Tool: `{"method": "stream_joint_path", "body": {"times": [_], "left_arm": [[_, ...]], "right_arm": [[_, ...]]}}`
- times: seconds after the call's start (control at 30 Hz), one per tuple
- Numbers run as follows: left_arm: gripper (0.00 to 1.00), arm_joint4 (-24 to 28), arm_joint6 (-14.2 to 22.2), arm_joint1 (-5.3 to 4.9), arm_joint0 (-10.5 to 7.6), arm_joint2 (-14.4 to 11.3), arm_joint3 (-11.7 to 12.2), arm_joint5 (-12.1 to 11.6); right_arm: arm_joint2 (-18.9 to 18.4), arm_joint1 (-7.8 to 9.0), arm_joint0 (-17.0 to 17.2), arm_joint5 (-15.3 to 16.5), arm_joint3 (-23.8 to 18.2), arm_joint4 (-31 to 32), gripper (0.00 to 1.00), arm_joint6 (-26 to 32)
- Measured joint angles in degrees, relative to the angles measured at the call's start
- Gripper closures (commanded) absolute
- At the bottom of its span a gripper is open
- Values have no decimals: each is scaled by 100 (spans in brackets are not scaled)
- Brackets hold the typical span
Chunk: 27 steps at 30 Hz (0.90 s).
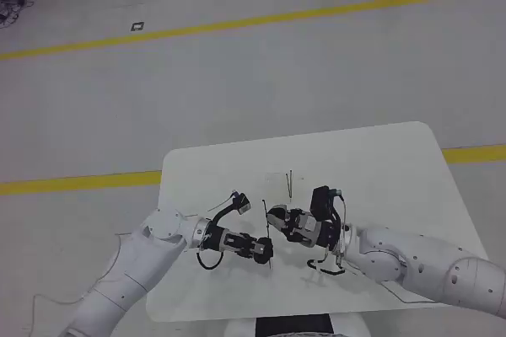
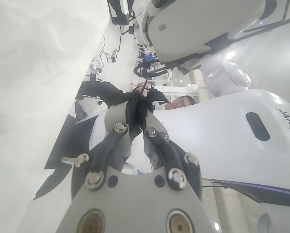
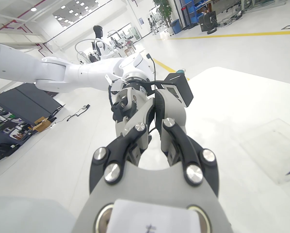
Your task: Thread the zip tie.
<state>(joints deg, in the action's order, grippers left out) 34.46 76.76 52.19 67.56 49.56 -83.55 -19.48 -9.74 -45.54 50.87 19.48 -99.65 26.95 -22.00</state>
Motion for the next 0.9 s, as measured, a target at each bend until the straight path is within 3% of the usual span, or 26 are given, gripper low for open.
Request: {"method": "stream_joint_path", "body": {"times": [0.9], "left_arm": [[100, 20, 48, 6, -12, 14, -15, 0]], "right_arm": [[0, -47, -3, 0, 57, 6, 100, 16]]}}
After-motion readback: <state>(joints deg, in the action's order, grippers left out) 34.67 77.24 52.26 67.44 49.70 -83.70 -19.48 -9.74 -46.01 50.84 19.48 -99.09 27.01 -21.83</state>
